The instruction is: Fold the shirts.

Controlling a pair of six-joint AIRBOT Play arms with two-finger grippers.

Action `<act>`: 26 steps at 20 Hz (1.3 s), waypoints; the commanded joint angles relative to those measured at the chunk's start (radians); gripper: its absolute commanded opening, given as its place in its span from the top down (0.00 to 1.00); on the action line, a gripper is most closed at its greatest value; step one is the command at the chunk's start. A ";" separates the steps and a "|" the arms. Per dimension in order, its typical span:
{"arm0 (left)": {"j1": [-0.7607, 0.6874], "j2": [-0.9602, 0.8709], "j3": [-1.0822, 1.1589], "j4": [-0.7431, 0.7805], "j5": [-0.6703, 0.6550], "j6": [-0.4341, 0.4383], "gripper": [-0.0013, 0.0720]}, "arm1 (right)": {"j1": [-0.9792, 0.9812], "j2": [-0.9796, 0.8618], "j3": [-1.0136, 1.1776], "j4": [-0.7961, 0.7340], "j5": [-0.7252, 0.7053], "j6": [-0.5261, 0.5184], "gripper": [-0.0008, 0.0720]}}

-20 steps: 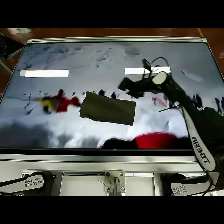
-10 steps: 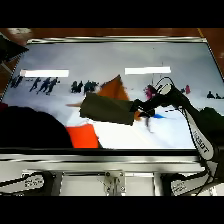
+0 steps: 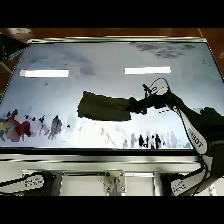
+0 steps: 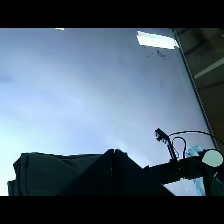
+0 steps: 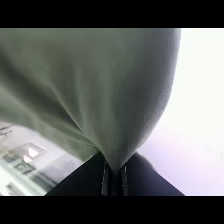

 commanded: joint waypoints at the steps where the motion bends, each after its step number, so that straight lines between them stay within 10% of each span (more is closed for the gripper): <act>1: 0.000 0.000 0.000 -0.018 -0.002 0.007 0.93 | -0.068 0.095 0.054 0.042 0.065 -0.143 0.90; 15: 0.000 0.000 0.000 -0.019 -0.100 0.006 0.93 | -0.968 0.561 0.112 -0.053 0.192 0.027 0.91; 26: 0.000 0.000 0.000 -0.018 -0.174 0.007 0.93 | -1.228 0.571 0.263 -0.050 0.038 -0.020 0.91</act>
